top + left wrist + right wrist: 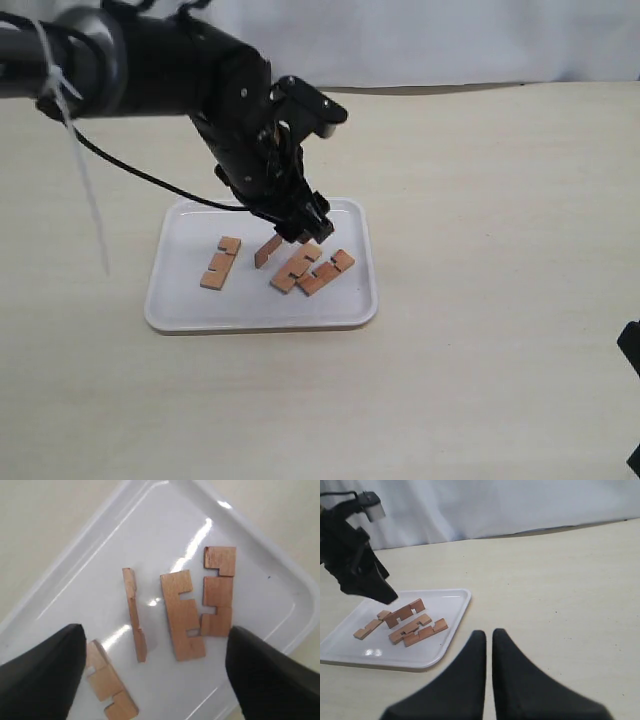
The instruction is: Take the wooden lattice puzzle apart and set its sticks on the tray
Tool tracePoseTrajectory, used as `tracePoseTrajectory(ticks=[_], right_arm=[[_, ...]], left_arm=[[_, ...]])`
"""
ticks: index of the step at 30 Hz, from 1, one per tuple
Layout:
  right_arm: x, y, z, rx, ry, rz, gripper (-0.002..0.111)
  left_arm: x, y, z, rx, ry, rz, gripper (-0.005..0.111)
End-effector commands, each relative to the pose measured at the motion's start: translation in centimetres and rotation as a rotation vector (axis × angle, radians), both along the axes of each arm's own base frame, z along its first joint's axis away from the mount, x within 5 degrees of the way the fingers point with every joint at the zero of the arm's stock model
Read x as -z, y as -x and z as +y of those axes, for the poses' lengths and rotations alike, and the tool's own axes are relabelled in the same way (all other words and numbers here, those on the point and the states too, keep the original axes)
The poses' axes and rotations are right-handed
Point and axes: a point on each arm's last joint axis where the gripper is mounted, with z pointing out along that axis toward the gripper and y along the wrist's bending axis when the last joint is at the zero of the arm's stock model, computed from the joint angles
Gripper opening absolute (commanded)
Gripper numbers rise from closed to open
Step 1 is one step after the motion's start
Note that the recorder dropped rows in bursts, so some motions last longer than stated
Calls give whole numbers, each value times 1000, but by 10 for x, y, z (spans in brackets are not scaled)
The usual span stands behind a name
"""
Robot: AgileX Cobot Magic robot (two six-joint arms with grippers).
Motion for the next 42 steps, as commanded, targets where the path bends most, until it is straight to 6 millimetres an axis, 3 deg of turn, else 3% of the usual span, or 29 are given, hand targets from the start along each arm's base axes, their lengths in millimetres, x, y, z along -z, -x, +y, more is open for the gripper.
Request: tracePoseTrajectory(ticks=[1, 4, 9, 11, 16, 20, 23, 26, 29, 33, 39, 42], right_arm=[[0, 0, 0, -2, 9, -2, 4], [0, 0, 0, -2, 9, -2, 4], [0, 0, 0, -2, 9, -2, 4], [0, 0, 0, -2, 9, -2, 4], [0, 0, 0, -2, 9, -2, 4], [0, 0, 0, -2, 9, -2, 4], [0, 0, 0, -2, 9, -2, 4], [0, 0, 0, -2, 9, -2, 4], [0, 0, 0, -2, 9, -2, 4], [0, 0, 0, -2, 9, -2, 4], [0, 0, 0, -2, 9, -2, 4], [0, 0, 0, -2, 9, -2, 4]], left_arm=[[-46, 8, 12, -3, -8, -65, 70], [-63, 13, 28, -43, -106, -100, 54], [-77, 21, 64, -121, -367, -44, 14], [-81, 19, 76, -126, -369, -15, 0], [-93, 24, 122, -237, -288, 41, 0], [-103, 37, 179, -402, -244, 57, 0], [-112, 50, 219, -527, -172, -26, 0], [-128, 68, 245, -643, -37, -186, 0], [-142, 86, 255, -714, 133, -348, 0], [-146, 113, 258, -733, 234, -537, 0], [-135, 154, 254, -753, 434, -744, 0], [-139, 176, 253, -750, 542, -879, 0]])
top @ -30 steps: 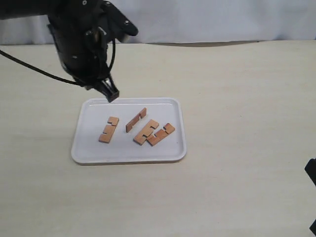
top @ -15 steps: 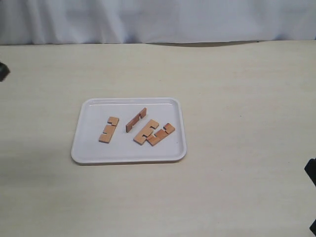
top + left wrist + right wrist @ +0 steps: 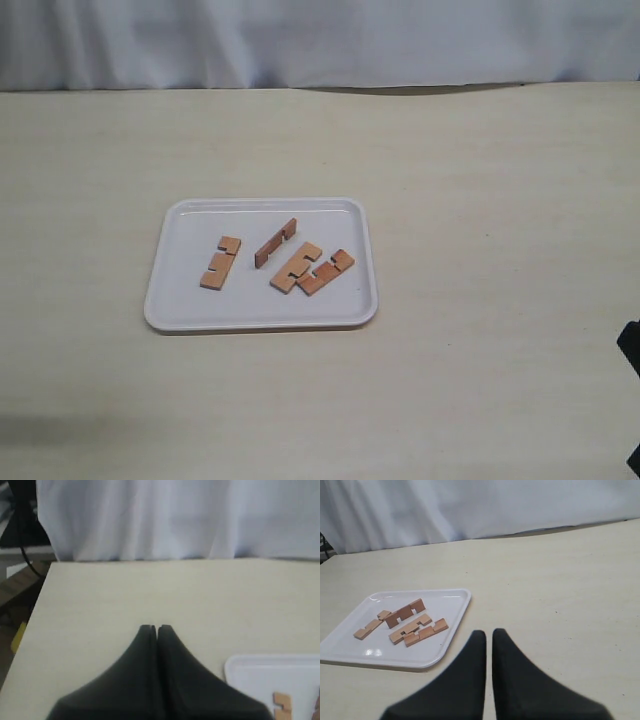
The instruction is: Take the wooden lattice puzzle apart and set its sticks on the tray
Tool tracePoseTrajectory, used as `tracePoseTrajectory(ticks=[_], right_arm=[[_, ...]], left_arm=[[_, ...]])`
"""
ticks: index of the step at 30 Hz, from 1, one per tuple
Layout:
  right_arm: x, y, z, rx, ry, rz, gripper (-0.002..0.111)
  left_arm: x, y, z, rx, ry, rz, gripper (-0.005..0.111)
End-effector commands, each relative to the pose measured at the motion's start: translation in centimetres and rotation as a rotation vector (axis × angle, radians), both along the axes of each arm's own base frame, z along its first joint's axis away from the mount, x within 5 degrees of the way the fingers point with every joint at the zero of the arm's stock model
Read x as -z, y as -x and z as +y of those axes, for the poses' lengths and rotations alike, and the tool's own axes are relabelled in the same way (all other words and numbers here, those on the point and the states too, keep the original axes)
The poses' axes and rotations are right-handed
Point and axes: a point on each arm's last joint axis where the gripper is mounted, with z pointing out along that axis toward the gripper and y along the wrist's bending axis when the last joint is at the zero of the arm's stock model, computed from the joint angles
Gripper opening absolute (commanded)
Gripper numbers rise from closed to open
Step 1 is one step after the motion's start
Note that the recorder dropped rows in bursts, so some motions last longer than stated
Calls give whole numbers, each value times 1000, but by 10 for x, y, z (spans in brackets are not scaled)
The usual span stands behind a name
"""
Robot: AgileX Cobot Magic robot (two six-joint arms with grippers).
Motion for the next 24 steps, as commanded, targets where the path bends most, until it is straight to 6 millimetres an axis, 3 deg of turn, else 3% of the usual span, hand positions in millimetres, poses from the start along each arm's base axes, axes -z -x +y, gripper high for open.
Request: tracePoseTrajectory(ticks=[1, 24], right_arm=[[0, 0, 0, -2, 9, -2, 4], [0, 0, 0, -2, 9, -2, 4]], left_arm=[[-6, 30, -1, -14, 78, -233, 0], [5, 149, -2, 8, 143, -731, 0]])
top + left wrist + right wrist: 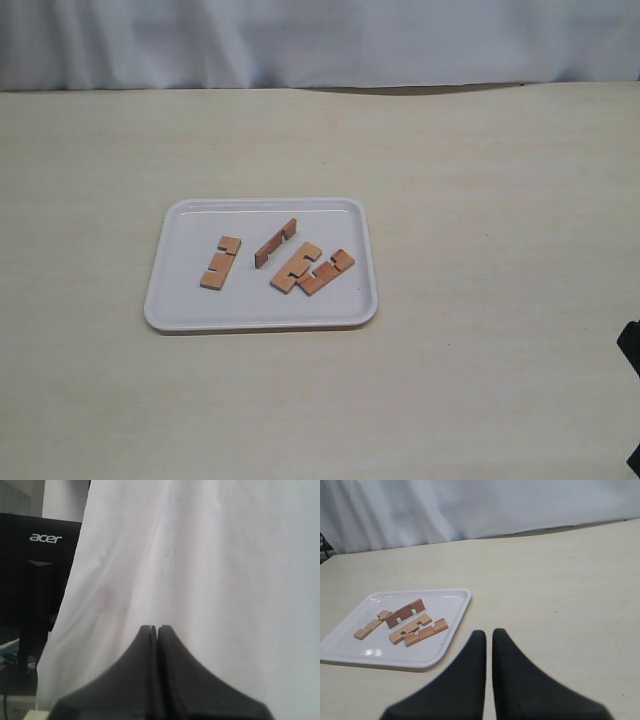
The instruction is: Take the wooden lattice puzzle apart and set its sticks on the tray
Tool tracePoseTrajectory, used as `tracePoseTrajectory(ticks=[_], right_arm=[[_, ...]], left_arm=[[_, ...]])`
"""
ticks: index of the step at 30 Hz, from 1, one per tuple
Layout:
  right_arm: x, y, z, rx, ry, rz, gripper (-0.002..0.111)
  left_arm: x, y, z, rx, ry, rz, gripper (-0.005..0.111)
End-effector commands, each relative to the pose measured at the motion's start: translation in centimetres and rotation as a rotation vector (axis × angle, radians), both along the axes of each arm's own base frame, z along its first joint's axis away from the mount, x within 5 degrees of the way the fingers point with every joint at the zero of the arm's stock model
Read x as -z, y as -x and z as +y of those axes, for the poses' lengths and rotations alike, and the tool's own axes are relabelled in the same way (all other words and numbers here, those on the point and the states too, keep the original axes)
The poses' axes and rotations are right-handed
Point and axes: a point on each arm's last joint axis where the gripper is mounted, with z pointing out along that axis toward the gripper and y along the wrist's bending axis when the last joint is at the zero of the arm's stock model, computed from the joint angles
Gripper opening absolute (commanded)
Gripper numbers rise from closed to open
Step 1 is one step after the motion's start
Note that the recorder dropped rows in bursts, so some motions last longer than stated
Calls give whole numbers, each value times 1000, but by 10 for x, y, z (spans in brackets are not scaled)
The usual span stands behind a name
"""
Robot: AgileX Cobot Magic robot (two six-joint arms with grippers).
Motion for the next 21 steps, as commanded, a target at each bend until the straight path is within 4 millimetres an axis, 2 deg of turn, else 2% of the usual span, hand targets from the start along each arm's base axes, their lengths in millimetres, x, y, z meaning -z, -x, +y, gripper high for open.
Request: tracePoseTrajectory(ticks=[1, 14, 17, 21], right_arm=[[0, 0, 0, -2, 9, -2, 4], [0, 0, 0, -2, 9, -2, 4], [0, 0, 0, -2, 9, -2, 4], [0, 0, 0, -2, 9, -2, 4]], left_arm=[[3, 17, 0, 5, 9, -59, 0], [1, 18, 0, 24, -5, -81, 0], [10, 13, 0, 24, -2, -57, 0], [37, 0, 0, 26, 26, -9, 0]])
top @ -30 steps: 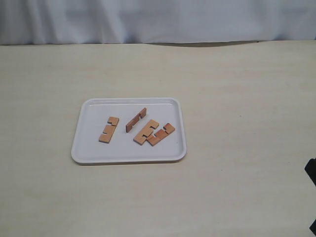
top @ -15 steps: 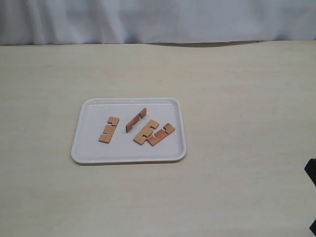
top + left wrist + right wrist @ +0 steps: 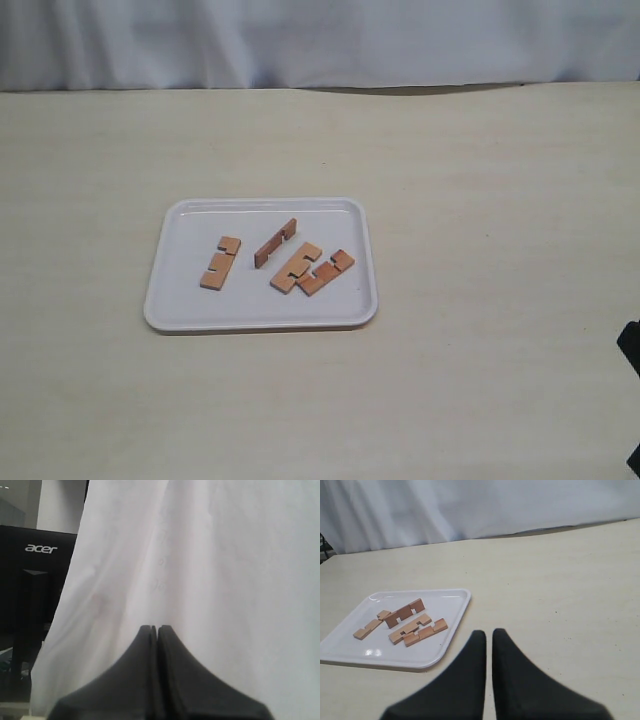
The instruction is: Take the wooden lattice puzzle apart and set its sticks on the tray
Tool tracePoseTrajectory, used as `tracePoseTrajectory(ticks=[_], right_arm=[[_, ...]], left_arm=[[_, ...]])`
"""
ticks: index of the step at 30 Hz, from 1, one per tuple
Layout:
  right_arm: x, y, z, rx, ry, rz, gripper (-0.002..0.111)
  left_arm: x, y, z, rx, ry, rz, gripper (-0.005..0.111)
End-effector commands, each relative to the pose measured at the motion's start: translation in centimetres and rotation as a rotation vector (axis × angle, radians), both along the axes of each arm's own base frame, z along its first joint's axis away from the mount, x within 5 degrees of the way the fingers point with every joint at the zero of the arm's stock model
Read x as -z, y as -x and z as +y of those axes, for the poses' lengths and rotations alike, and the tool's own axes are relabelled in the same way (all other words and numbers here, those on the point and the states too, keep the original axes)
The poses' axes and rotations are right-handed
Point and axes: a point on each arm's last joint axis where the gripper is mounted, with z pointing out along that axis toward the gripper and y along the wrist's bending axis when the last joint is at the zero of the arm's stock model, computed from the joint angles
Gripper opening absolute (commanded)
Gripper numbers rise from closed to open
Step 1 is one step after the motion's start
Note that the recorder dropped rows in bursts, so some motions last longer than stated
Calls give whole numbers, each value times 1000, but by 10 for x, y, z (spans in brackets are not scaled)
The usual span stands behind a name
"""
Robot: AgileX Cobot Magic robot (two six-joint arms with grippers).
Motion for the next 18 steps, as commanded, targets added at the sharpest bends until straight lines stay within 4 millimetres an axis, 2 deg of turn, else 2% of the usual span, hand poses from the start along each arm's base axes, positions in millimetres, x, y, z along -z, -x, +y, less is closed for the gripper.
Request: tracePoseTrajectory(ticks=[1, 8, 11, 18], right_arm=[[0, 0, 0, -2, 9, -2, 4], [0, 0, 0, -2, 9, -2, 4], [0, 0, 0, -2, 9, -2, 4], [0, 0, 0, -2, 9, -2, 4]], left_arm=[[30, -13, 0, 10, 29, 56, 0], [94, -31, 1, -9, 19, 178, 0], [100, -31, 0, -21, -86, 237, 0], [106, -31, 0, -14, -92, 299, 0]])
